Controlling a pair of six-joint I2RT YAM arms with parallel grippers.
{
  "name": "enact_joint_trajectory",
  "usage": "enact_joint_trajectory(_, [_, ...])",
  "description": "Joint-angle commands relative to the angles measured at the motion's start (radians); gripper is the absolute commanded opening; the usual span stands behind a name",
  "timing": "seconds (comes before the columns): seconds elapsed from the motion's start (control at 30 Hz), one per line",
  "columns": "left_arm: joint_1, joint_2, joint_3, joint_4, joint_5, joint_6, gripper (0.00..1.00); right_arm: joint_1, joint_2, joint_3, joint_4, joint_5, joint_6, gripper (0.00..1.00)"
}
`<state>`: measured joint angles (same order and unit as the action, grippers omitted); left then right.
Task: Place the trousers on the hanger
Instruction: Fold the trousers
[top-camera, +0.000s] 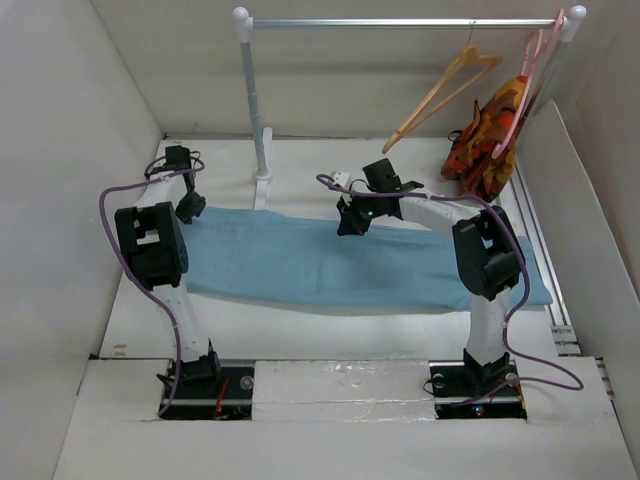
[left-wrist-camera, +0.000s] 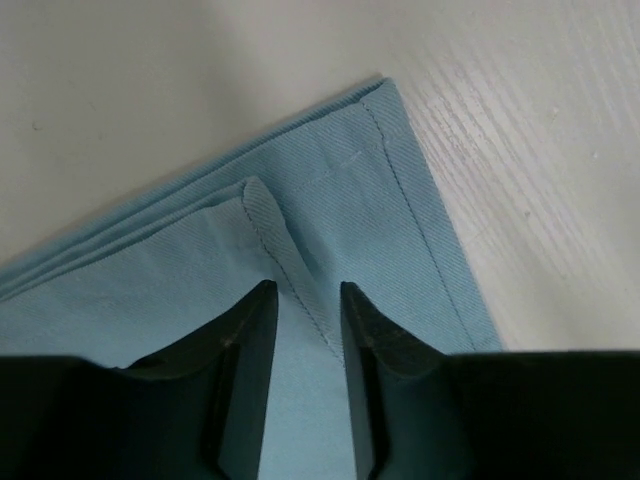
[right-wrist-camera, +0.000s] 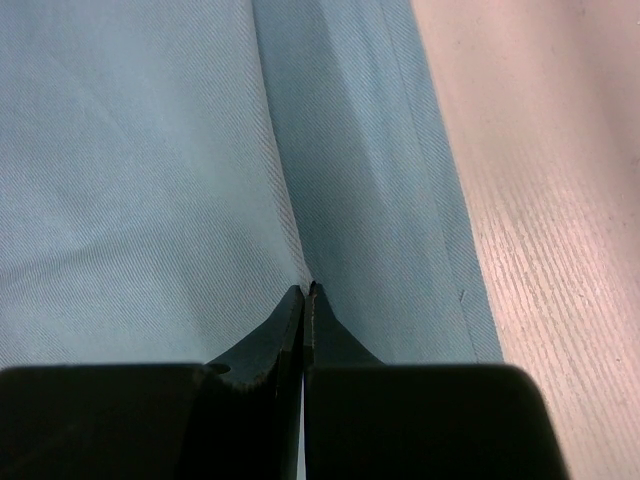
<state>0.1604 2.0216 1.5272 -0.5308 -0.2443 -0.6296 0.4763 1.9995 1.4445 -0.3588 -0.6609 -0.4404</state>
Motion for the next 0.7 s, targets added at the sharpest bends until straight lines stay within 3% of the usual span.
enact_joint_trajectory(0.0, [0.001,0.020,0.034,-0.005,0.004,-0.030,0.26,-0.001,-0.004,0.005,0.032,-0.009,-0.004,0.00])
enact_joint_trajectory(0.07, [0.001,0.020,0.033,-0.017,-0.026,-0.033,0.20,-0.001,-0.007,-0.002,0.034,-0.005,-0.004,0.00])
enact_joint_trajectory(0.23, [0.001,0.026,0.014,-0.020,-0.073,-0.018,0.20,-0.010,-0.002,-0.006,0.035,-0.012,-0.001,0.00])
enact_joint_trajectory(0.4, [0.001,0.040,0.024,-0.037,-0.079,-0.031,0.00,-0.010,-0.010,-0.004,0.031,-0.013,-0.004,0.00])
enact_joint_trajectory(0.67, [0.001,-0.166,-0.044,-0.041,-0.102,-0.002,0.00,-0.019,-0.086,-0.062,0.035,0.018,-0.003,0.00])
